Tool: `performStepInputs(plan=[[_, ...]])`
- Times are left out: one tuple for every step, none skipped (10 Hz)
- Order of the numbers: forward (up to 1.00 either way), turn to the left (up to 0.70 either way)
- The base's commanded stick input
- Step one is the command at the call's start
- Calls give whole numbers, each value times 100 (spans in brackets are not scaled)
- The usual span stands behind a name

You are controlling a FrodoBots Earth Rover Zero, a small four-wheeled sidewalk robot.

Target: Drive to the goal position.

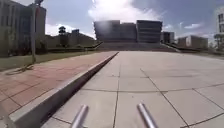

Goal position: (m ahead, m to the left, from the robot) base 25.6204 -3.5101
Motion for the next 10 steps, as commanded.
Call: performStepInputs(plan=[[70,0],[70,0],[70,0],[70,0],[70,0],[70,0],[70,-35],[70,-35],[70,-35],[70,-35]])
